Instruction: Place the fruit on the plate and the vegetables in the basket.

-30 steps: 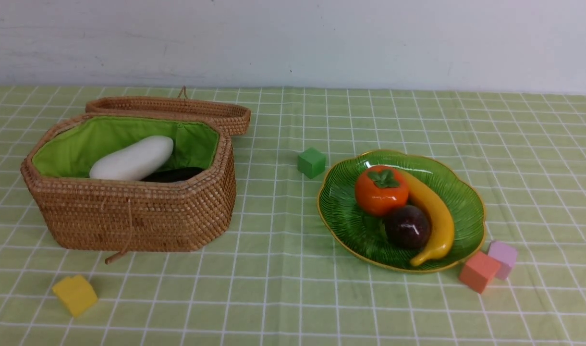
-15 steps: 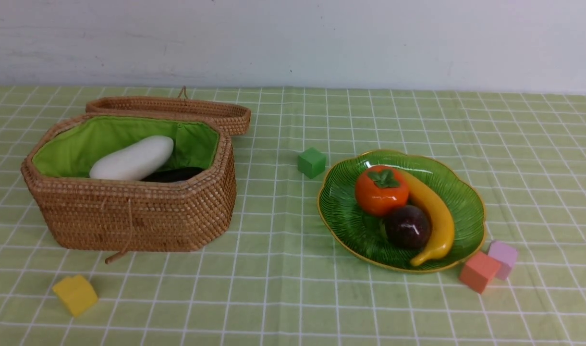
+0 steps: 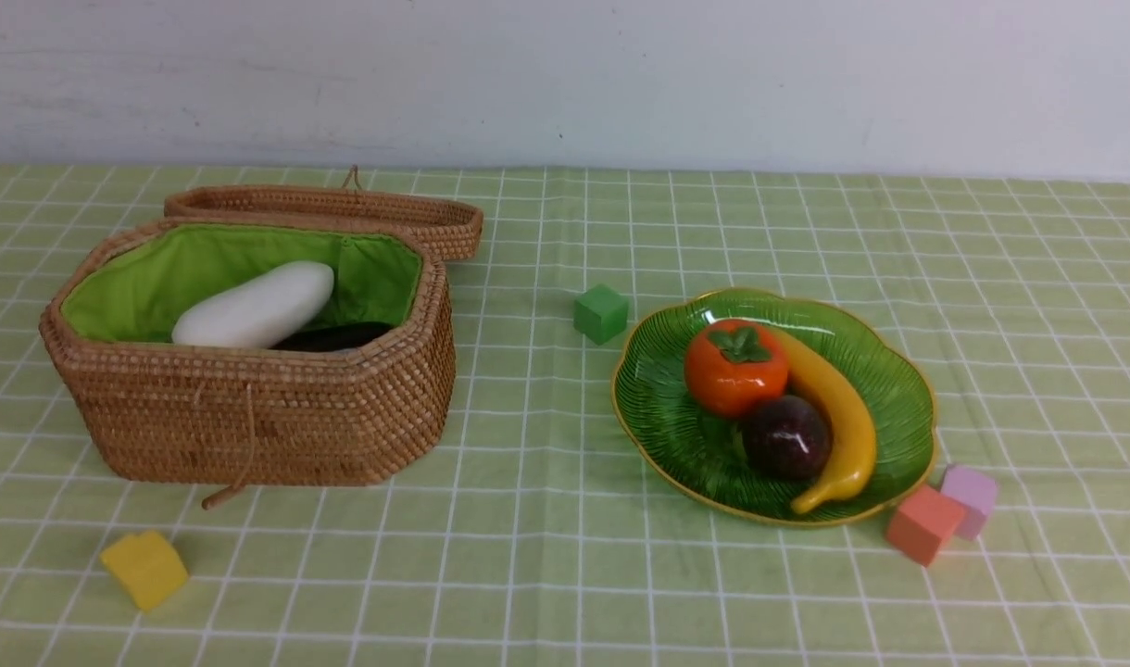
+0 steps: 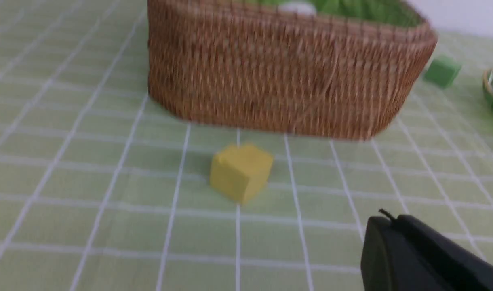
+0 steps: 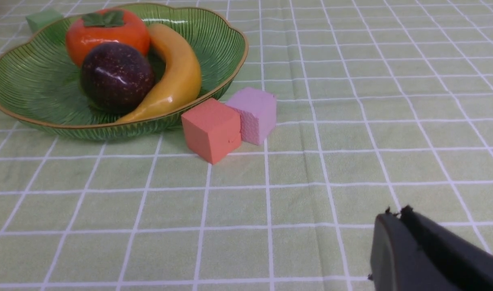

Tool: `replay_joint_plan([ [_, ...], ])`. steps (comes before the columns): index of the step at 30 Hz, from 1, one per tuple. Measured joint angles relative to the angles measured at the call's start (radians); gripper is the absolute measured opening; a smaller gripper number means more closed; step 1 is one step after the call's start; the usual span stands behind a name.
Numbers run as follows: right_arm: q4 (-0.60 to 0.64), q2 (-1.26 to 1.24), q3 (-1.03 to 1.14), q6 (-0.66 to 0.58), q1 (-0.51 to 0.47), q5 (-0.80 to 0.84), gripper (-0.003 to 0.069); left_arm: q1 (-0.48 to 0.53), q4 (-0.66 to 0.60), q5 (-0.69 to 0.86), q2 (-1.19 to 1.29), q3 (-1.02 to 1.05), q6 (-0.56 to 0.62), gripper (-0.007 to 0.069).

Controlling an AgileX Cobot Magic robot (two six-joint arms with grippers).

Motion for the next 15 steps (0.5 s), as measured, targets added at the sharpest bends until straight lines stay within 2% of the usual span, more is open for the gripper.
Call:
replay_joint_plan([
  [5,0.0,0.0,0.0,0.0,0.0,0.0,0.0026,0.0,-0.012,0.035,0.0,0.003,-0.039,-0.0013],
  [15,0.0,0.0,0.0,0.0,0.0,0.0,0.0033,0.0,-0.016,0.035,0.0,0.003,-0.042,-0.0013],
])
